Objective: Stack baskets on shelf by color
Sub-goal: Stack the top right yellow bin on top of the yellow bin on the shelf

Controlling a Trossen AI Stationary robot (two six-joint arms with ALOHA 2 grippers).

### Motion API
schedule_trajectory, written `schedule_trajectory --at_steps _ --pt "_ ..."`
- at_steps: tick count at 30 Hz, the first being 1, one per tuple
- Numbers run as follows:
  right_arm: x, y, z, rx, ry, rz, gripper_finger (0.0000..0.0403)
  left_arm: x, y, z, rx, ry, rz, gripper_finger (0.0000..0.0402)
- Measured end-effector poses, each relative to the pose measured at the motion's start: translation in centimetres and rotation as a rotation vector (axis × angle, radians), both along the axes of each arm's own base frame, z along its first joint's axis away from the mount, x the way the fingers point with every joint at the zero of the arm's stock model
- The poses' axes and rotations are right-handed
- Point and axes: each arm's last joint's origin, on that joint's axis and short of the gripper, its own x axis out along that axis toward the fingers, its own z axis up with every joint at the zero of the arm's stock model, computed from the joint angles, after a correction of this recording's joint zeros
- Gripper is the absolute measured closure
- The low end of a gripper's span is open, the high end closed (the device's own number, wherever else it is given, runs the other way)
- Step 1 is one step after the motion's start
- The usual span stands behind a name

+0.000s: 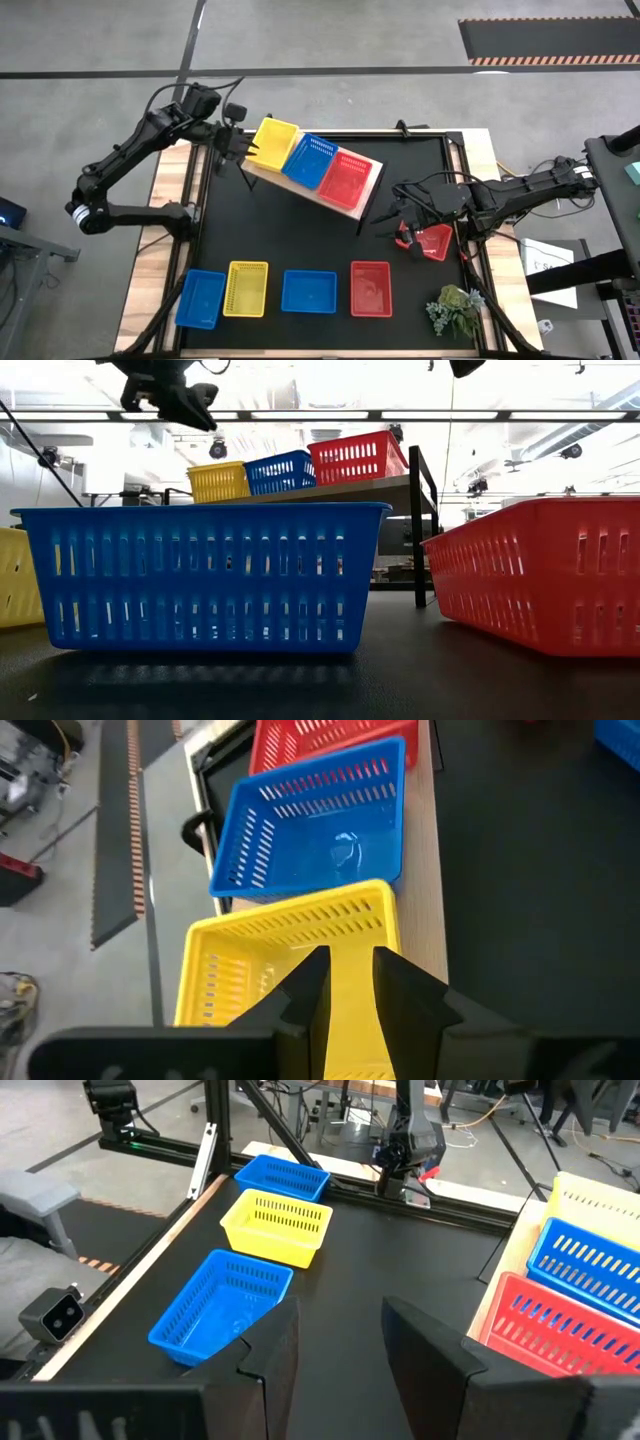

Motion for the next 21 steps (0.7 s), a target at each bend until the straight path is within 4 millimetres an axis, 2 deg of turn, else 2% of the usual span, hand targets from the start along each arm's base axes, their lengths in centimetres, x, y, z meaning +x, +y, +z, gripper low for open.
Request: schedule_trajectory --at_steps 5,8,13,17,21 --pt "0.0 0.0 0.0 0.000 0.000 0.000 0.0266 -0.1 -0.6 0.4 -0.104 -0.085 0.012 0.0341" --pt "0.0 0.0 0.0 -0.002 -0.001 0.000 0.0266 0.7 -0.5 0.1 -0.168 -0.131 0.045 0.0349" --pt "0.0 0.0 0.0 0.000 0.000 -0.001 0.0266 2.5 -0.1 -1.1 -0.284 -0.203 0.138 0.0372" --pt "0.0 0.0 0.0 0.006 0.001 -0.007 0.0266 3.1 0.0 -2.2 -0.291 -0.166 0.244 0.0393" --pt "0.0 0.0 0.0 0.004 0.000 -0.011 0.0266 3.8 -0.1 -3.9 -0.358 -0.125 0.275 0.0400"
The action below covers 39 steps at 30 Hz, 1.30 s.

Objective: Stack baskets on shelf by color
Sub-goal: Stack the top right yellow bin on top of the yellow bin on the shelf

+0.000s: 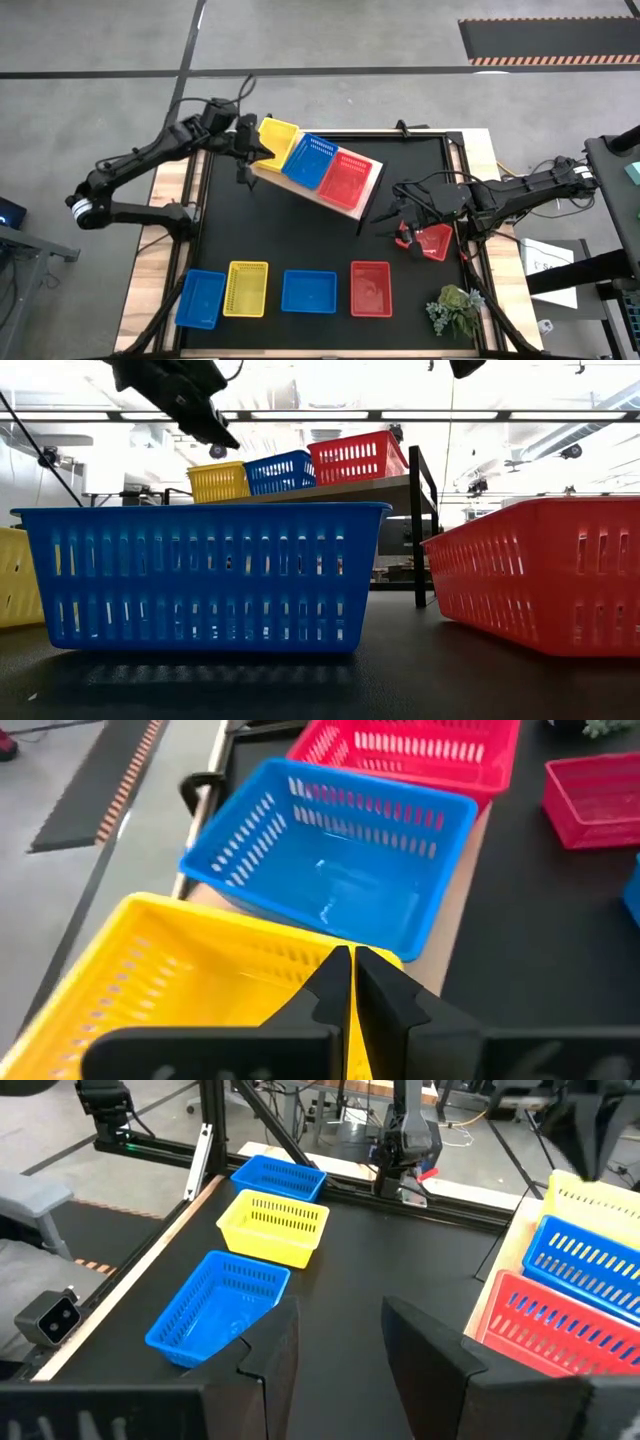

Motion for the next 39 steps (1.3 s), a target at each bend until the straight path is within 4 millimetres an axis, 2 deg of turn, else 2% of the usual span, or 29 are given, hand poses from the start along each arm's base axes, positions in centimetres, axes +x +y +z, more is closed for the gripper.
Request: schedule_trajectory --at_steps 6,25,39 --pt "0.0 0.0 0.0 -0.005 -0.001 0.001 0.0266 0.7 -0.2 -1.4 -0.013 0.024 0.011 0.0401" --pt "0.0 0.0 0.0 0.009 0.002 -0.004 0.0266 0.3 -0.4 -2.0 -0.017 0.114 0.065 0.0402" --pt "0.0 0.0 0.0 0.014 0.004 -0.006 0.0266 -0.2 -0.5 -0.9 0.036 0.111 0.105 0.0402"
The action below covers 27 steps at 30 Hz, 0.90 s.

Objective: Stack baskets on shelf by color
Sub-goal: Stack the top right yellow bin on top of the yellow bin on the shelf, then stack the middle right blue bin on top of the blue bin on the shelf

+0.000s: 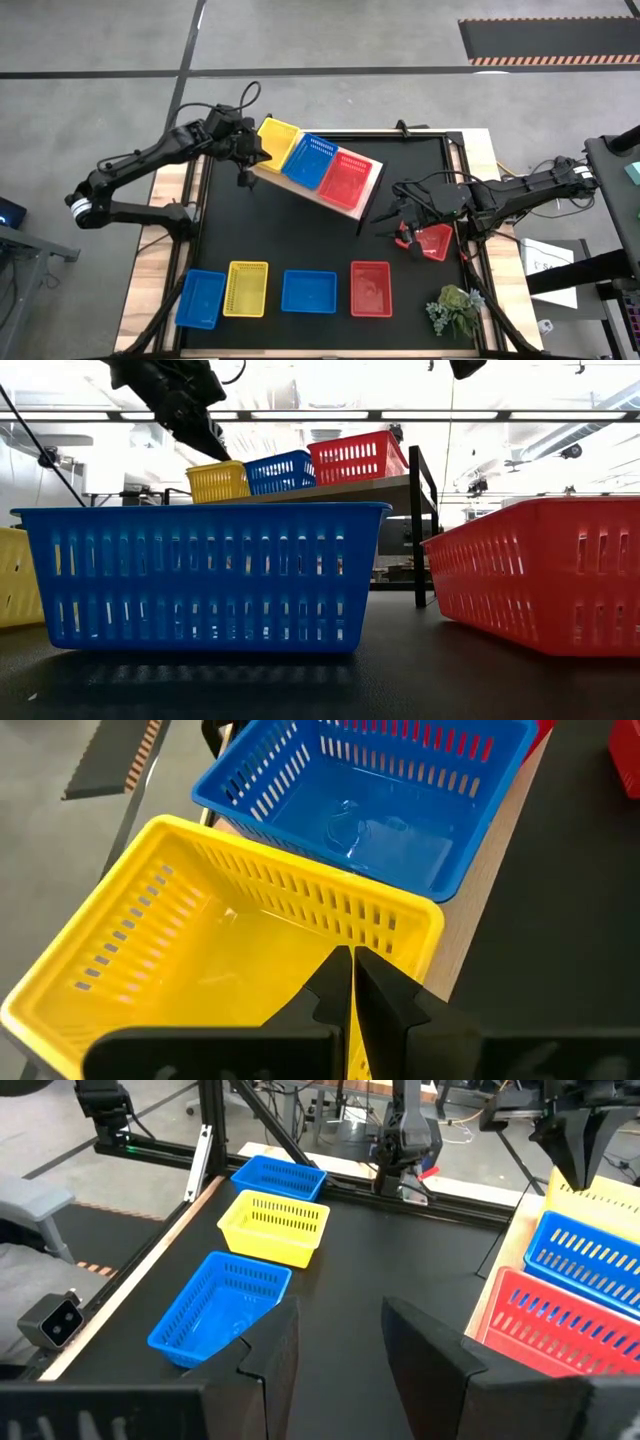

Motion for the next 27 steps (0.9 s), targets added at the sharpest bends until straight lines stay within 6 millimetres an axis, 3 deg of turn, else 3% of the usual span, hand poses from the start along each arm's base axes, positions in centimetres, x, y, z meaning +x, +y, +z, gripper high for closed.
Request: schedule_trajectory --at_steps 6,10,17,27 --pt "0.0 0.0 0.0 0.015 0.003 -0.005 0.0266 -0.9 -0.9 1.2 0.029 -0.051 -0.003 0.0402" --pt "0.6 0.1 -0.3 0.058 0.019 -0.022 0.0266 -1.4 -2.6 2.1 0.014 -0.130 -0.022 0.0401" --pt "2.9 1.1 -1.7 0.092 0.045 -0.022 0.0266 -1.9 -6.8 3.7 0.016 -0.304 -0.081 0.0401" --pt "4.4 5.4 -4.2 0.030 0.074 -0.069 0.0266 -0.6 -13.7 2.4 0.008 -0.753 -0.429 0.0401"
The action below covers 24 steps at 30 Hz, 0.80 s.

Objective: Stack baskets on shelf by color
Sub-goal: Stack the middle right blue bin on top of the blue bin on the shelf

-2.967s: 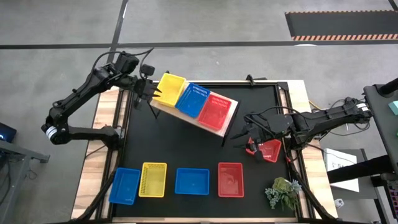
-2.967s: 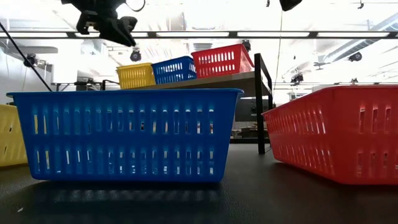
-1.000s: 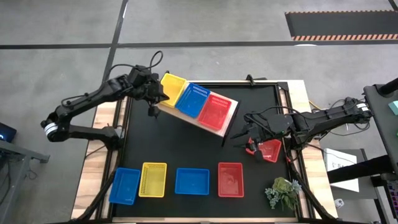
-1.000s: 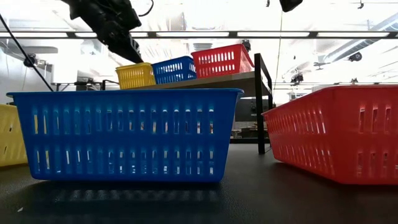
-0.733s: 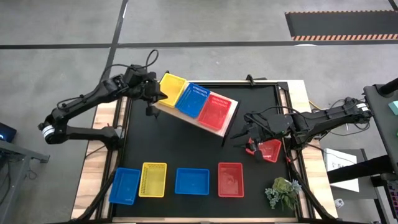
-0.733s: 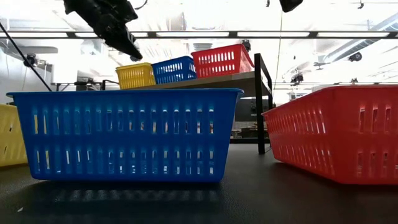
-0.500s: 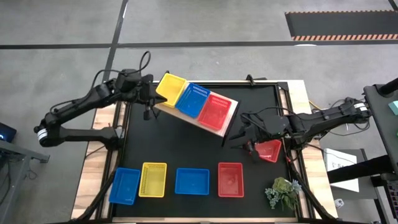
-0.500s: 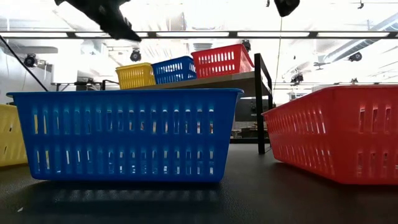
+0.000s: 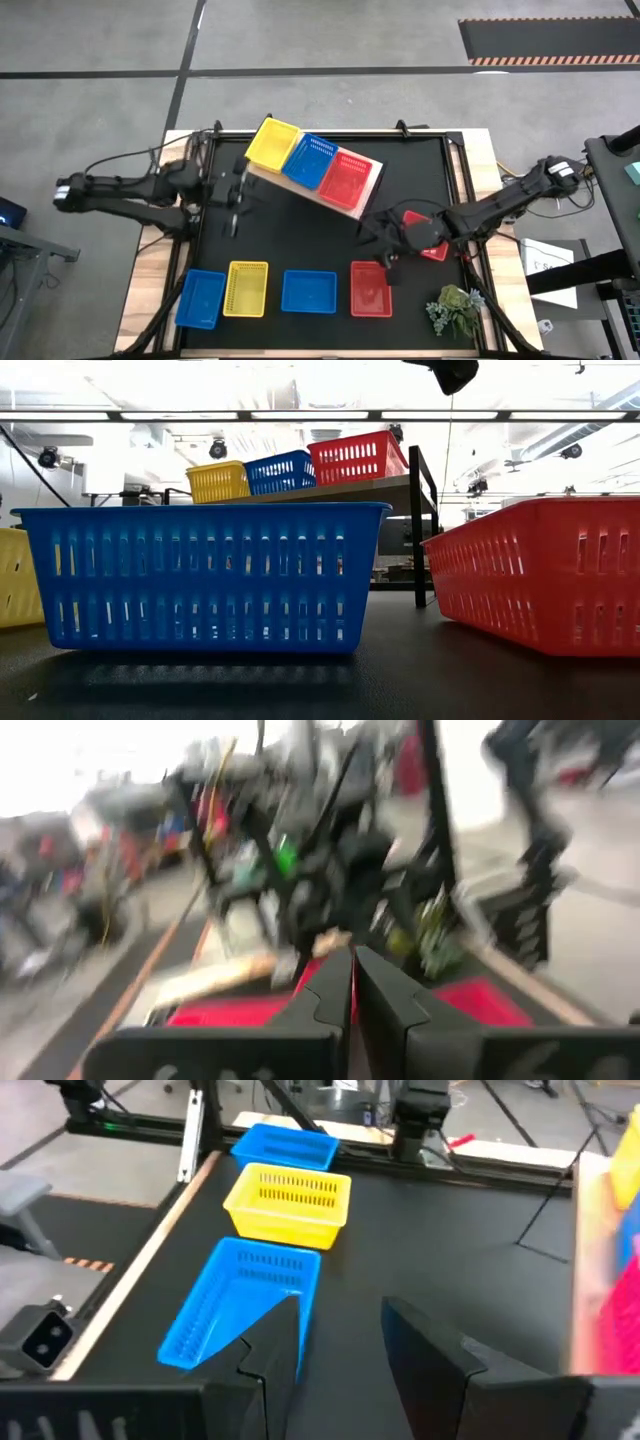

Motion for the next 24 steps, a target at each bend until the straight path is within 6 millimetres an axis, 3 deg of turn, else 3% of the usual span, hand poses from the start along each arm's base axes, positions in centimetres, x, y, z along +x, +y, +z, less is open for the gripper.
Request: schedule_trajectory --at_steps 6,13,24 --pt "0.4 2.6 -1.5 0.029 0.024 0.011 0.0266 1.1 -3.4 -1.2 -0.026 -0.191 -0.169 0.0402" --pt "0.5 4.2 -3.1 0.035 0.078 0.024 0.0266 3.4 -6.6 -2.8 -0.046 -0.218 -0.266 0.0401" --pt "2.7 6.3 -3.0 -0.048 0.121 0.053 0.0266 5.9 -8.8 -5.4 -0.034 -0.146 -0.302 0.0401"
